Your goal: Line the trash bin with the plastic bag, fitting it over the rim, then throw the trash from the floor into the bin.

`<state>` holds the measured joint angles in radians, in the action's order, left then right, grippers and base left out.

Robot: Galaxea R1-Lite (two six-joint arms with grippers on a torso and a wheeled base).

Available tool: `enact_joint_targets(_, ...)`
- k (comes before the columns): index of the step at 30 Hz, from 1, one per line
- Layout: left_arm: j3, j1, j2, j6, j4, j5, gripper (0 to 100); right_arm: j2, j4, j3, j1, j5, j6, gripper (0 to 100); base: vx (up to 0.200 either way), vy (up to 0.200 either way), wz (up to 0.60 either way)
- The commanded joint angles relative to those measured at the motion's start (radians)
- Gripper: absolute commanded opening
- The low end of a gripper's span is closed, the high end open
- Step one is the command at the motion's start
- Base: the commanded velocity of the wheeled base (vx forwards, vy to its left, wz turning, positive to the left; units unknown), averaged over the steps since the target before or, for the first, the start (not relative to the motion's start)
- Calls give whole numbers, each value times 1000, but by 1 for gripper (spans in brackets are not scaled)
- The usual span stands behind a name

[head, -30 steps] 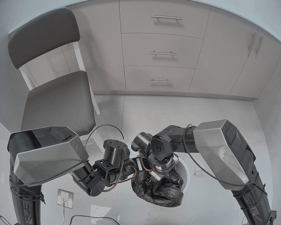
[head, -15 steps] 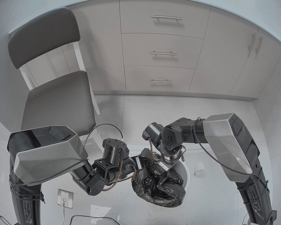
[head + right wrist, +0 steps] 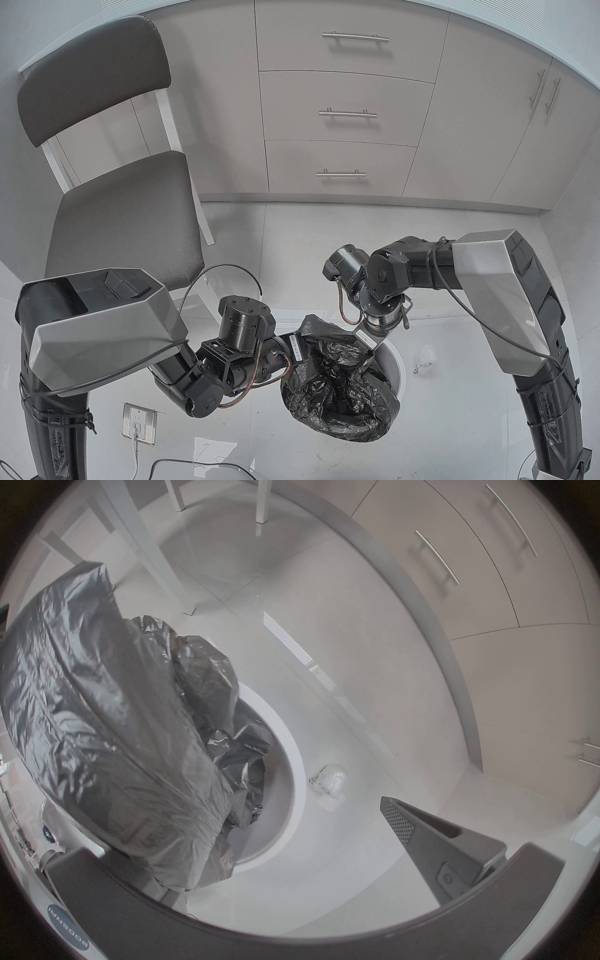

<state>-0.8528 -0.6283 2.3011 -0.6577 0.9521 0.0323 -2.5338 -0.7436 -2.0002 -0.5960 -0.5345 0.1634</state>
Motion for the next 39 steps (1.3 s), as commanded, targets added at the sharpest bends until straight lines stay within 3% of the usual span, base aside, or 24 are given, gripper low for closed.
enact_joint_targets(1,6,-1,-2,0,0,0,0,29,-6,0,4,-18,11,100,0,0,0)
enact_joint_targets(12,8,-4,-2,3,0,1,0,29,-19,0,50,-75,59,100,0,0,0)
enact_joint_targets(27,0,-5,18,9,0,0,0,-3,-16,0,114,-76,79,100,0,0,0)
enact_joint_targets(33,-5,-7,20,13,-3,-3,0,-25,-2,0,125,-53,68,100,0,0,0)
enact_joint_targets(39,-2,-18,12,66,-12,-3,0,-62,76,0,110,24,36,100,0,0,0)
